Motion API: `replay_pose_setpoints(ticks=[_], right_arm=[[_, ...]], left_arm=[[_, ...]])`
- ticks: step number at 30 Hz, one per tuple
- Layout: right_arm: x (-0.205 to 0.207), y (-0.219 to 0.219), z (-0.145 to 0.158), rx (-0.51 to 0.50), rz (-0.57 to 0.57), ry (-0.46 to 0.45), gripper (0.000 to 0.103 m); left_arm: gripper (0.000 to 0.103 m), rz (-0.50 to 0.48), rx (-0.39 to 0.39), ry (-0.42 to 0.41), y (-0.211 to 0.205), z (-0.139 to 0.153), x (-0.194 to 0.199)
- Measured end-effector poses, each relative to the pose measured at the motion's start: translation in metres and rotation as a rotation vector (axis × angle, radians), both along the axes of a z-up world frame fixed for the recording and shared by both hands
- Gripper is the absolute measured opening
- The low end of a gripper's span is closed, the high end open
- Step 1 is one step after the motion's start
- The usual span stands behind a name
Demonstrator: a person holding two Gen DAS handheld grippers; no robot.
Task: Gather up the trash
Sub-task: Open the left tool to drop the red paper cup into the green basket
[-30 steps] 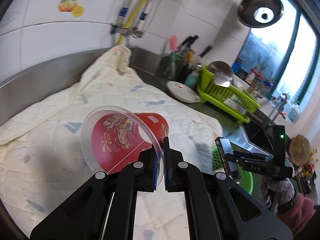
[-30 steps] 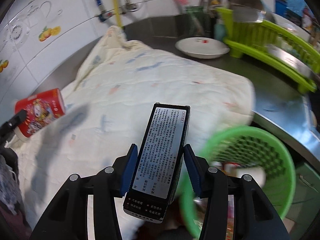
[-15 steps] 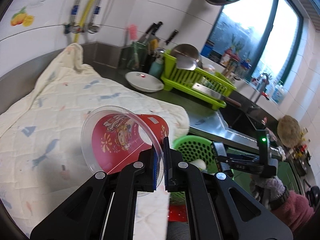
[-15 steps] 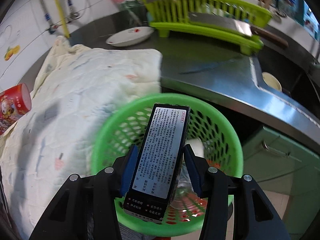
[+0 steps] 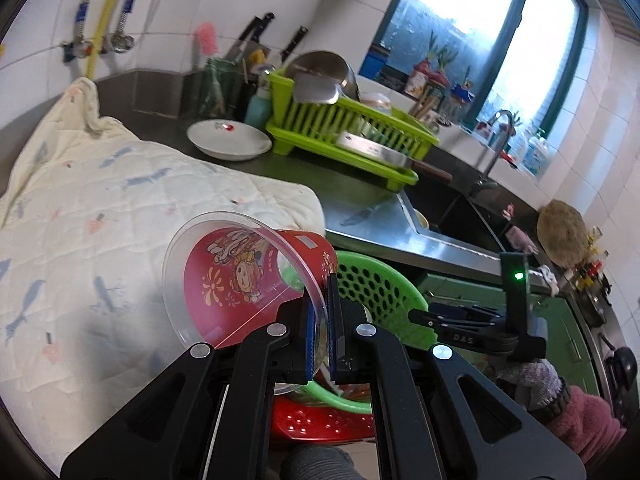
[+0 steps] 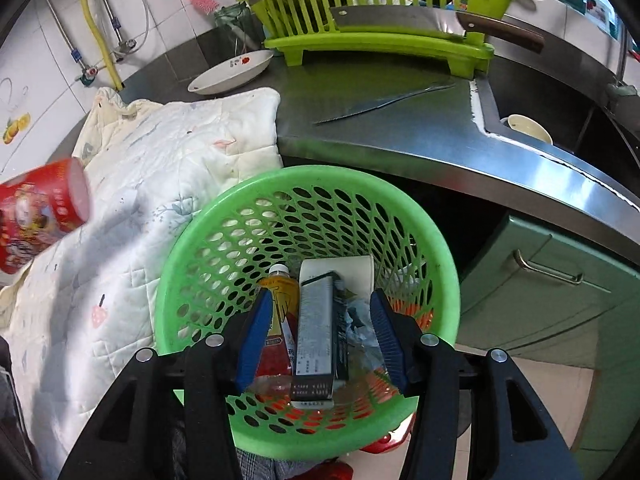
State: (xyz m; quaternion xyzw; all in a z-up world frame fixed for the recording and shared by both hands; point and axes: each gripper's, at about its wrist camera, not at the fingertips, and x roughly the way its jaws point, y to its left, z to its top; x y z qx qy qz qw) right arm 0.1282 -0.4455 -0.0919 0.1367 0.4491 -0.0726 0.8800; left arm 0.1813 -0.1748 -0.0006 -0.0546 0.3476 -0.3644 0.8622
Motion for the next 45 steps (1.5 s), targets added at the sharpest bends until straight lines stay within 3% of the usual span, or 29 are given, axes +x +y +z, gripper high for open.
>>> replay_pose_setpoints(ticks=[8,18,28,30,31,34,35,45], right_arm=[[-0.028,-0.006,0.018,-0.003,0.007,-0.054,0.057],[-0.056,-0.011,0.025,0.001,0.014,-0.087,0.062],[-0.064,-0.019,0.018,0.023,0.006,-0.078,0.062],[-0.065,-0.021,0.017,0.024,0.002,-0.077,0.062],[-0.066,-0.021,0.017,0.026,0.001,-0.077,0.062],[-0.068,-0.021,0.017,0.029,-0.004,-0.078,0.062],[-0.068,-0.020,0.017,0.029,-0.004,-0.078,0.062],[-0.074,-0.006,0.023,0.042,0.001,-0.102,0.062]], left_arm=[[0.004,-0.051,0.035,0.056,-0.048,-0.026,0.004],[0.004,-0.067,0.132,0.104,-0.099,-0.062,0.012],[0.008,-0.050,0.131,0.196,-0.116,-0.092,0.026],[0.021,-0.054,0.131,0.224,-0.117,-0.098,0.027],[0.035,-0.057,0.125,0.239,-0.117,-0.101,0.027],[0.046,-0.059,0.123,0.229,-0.117,-0.101,0.024],[0.056,-0.064,0.123,0.240,-0.117,-0.102,0.023],[0.059,-0.051,0.119,0.206,-0.096,-0.087,0.006]])
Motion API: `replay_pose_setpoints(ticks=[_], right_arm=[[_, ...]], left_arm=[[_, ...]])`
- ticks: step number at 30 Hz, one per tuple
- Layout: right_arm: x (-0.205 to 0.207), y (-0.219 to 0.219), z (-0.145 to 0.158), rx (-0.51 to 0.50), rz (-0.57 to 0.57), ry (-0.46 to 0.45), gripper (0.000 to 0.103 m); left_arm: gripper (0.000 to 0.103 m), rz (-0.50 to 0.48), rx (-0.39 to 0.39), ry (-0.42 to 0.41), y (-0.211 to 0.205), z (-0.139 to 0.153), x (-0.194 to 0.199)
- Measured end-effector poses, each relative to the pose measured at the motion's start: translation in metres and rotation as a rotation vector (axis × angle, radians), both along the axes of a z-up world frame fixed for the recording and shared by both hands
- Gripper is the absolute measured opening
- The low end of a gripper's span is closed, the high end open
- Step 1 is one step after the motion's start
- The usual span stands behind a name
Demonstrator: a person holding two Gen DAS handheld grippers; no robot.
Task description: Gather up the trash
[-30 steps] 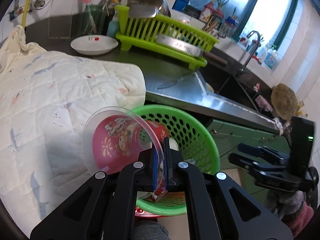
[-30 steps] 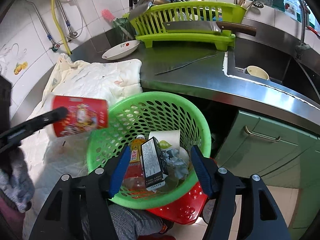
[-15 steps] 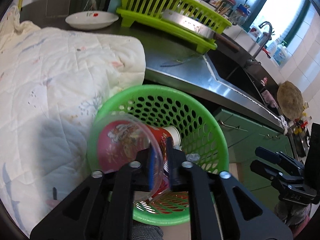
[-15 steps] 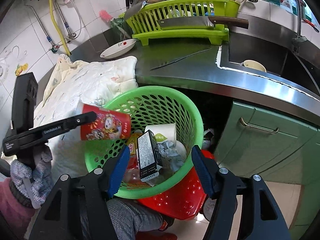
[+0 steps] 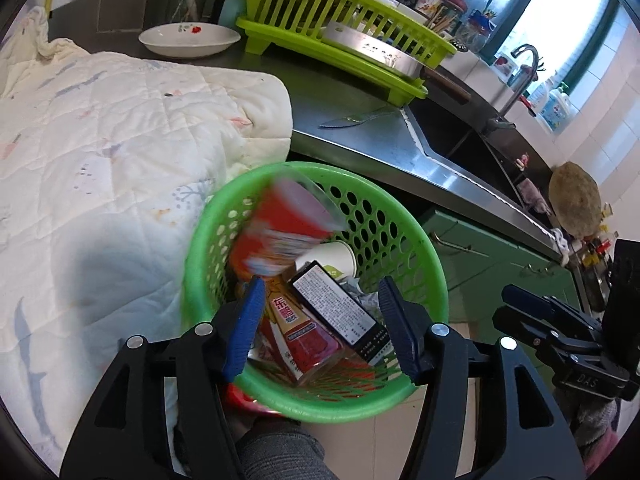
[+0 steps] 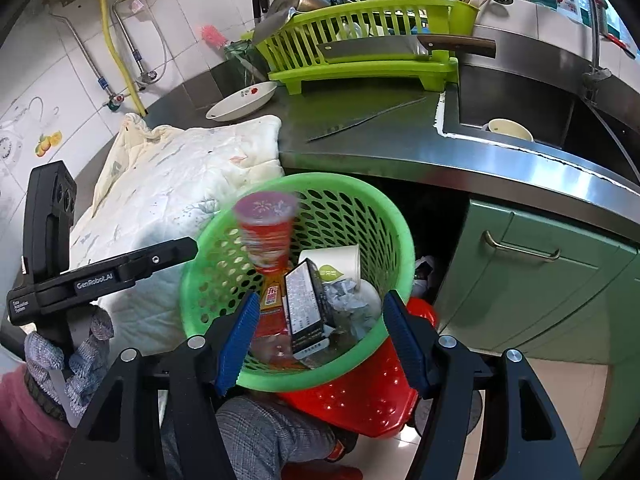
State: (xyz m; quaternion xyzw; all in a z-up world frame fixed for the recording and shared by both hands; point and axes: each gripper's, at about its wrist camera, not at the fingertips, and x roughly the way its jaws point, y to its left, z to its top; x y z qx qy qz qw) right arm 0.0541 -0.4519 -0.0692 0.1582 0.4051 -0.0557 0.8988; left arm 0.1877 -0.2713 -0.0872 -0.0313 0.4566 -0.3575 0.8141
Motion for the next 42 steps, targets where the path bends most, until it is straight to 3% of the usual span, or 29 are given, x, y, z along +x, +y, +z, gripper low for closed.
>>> replay_pose_setpoints(ticks=[27,35,42], right_arm=[[-0.021,0.114,0.043,-0.027,0.102,-0.145,0.081],[-0.020,0.155,0.056,-0.112,0.141,-0.178,0.089],[-0.020,0.176,0.060,-0.129,0.159,-0.189,0.091]], left_arm=[[0.096,0.271,0.079,-0.231,0.164,0.078,-0.070],[0.098,0.360,0.094,-0.294,0.211,0.091,-0.095],[0.098,0.457,0.140,-0.343,0.244,0.094,-0.111]])
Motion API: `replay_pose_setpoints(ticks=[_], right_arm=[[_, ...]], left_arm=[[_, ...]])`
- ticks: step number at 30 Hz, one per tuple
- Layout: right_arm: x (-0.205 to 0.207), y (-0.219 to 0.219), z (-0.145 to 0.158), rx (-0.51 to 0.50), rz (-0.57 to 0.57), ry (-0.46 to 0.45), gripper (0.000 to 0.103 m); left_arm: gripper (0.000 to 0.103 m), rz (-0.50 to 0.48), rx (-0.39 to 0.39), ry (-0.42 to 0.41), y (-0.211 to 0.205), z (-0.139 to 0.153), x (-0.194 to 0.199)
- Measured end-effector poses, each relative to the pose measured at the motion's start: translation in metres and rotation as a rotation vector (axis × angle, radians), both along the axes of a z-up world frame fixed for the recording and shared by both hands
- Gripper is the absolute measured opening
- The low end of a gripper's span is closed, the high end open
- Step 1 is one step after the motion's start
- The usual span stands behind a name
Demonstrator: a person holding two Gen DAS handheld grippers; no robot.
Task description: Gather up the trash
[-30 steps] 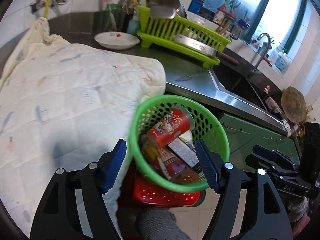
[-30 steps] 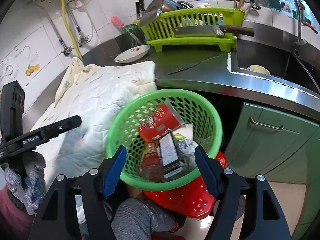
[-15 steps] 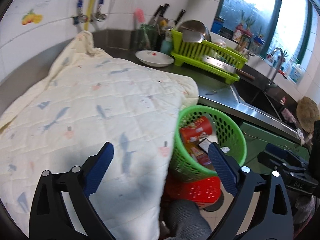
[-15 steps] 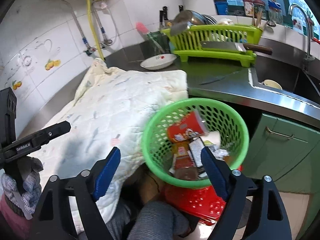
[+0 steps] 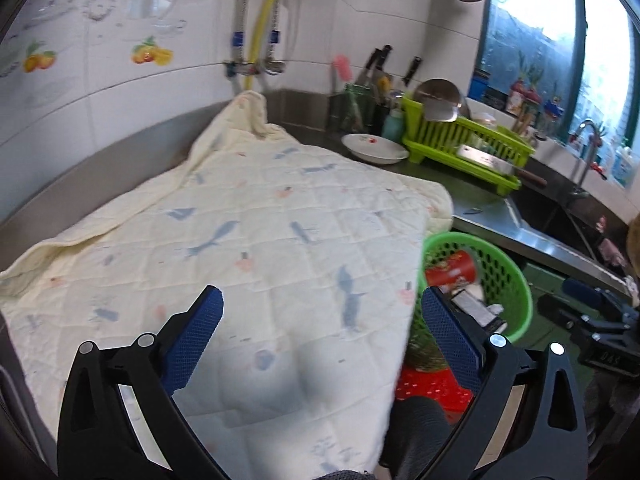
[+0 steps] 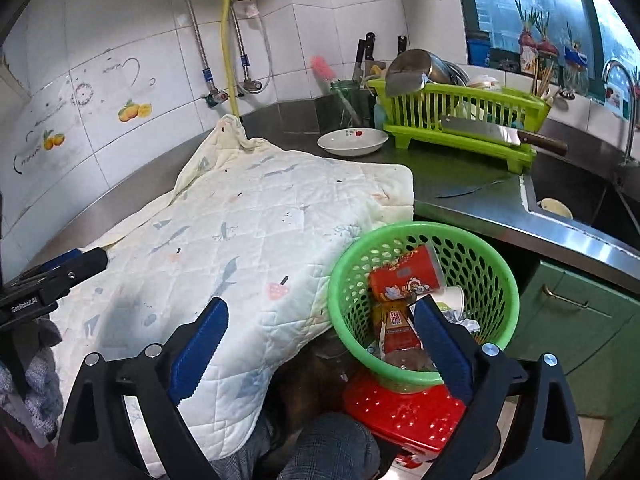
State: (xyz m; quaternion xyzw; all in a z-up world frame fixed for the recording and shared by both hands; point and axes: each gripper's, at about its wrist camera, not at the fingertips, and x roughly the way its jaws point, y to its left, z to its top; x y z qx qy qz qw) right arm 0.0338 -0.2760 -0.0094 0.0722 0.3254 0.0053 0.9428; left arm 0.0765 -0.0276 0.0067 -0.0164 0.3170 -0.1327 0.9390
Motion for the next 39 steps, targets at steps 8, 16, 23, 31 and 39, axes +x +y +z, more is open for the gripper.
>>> replay_pose_setpoints(ticks=[8,16,23,31,39], right_arm=[[-0.004,0.013,0.003,0.008,0.008,-0.013,0.092],[-0.010,0.024,0.005,-0.022,0.005,-0.032,0.093],[-0.013,0.028,0.004,-0.025,0.006,-0.032,0.093],[-0.016,0.029,0.005,-0.036,0.003,-0.041,0.093],[-0.017,0.029,0.005,-0.035,0.002,-0.040,0.093]], left_arm=[[0.098,0.047,0.014,-0.042,0.023,-0.002,-0.018],[0.098,0.061,0.027,-0.056,0.026,0.000,-0.026],[0.098,0.069,0.031,-0.076,0.026,0.002,-0.031],[0.098,0.056,0.041,-0.082,0.023,0.001,-0.036],[0.098,0.066,0.060,-0.076,0.021,0.000,-0.036]])
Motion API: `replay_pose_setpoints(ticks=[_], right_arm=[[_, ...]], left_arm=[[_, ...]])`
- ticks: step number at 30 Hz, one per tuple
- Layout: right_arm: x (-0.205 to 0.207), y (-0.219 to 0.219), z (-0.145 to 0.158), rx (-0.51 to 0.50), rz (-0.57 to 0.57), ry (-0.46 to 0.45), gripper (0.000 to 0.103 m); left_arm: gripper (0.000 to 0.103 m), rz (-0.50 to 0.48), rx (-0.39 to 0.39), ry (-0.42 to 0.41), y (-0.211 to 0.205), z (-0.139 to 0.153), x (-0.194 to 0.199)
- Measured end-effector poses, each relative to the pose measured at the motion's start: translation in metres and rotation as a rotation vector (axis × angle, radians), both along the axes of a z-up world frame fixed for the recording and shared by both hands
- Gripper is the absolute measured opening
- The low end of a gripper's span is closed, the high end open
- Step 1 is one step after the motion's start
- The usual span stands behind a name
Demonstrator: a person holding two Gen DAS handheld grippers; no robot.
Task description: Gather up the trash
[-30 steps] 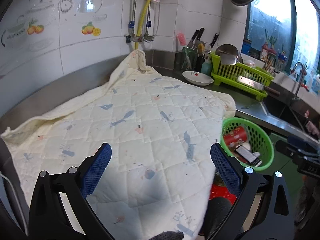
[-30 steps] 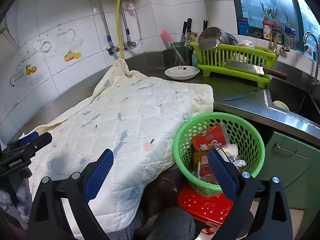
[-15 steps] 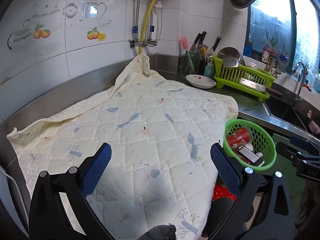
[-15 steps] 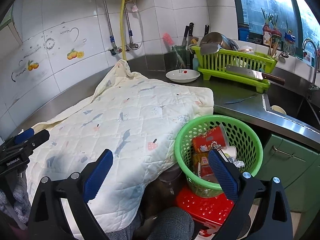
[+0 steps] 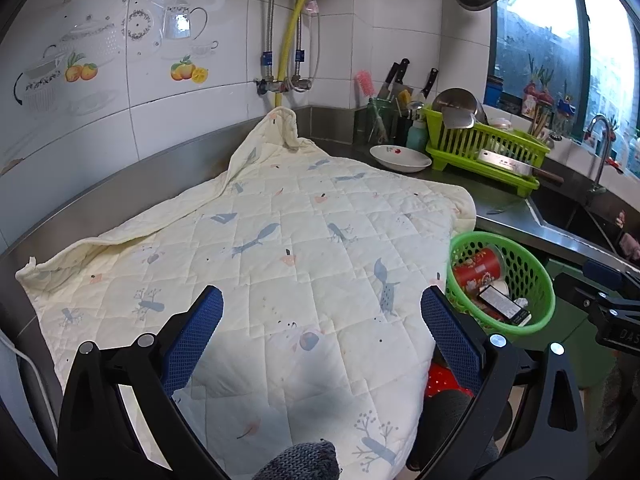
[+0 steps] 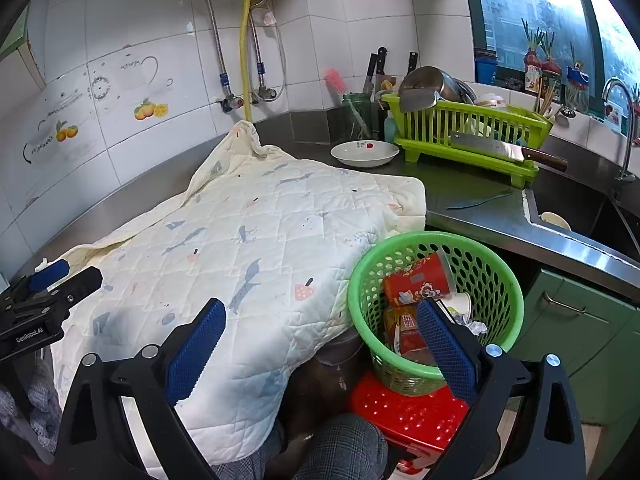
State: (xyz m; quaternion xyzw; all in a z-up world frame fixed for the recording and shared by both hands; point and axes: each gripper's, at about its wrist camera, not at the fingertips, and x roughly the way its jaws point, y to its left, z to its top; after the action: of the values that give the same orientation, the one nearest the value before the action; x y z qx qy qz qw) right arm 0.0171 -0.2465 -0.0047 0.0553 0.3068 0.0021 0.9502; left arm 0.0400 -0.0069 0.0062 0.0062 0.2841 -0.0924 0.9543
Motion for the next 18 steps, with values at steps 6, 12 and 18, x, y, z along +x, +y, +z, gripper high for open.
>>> replay_pose_setpoints(ticks=[6,12,18], right_arm=[[0.0005,-0.0011,0.0004,0.003,0.000,-0.001,0.093],[0.0005,-0.0009,0.0000,0.003,-0.001,0.004,0.093],[0.0005,-0.0005,0.0007,0.001,-0.003,-0.001,0.093]], left_arm=[[0.098,0.003,0.004,0.000,-0.0005,-0.0010,0.0007],[0.098,0.004,0.005,0.003,-0.0004,-0.0017,0.0011],[0.098,0.008,0.003,-0.001,0.0004,-0.0015,0.0006]])
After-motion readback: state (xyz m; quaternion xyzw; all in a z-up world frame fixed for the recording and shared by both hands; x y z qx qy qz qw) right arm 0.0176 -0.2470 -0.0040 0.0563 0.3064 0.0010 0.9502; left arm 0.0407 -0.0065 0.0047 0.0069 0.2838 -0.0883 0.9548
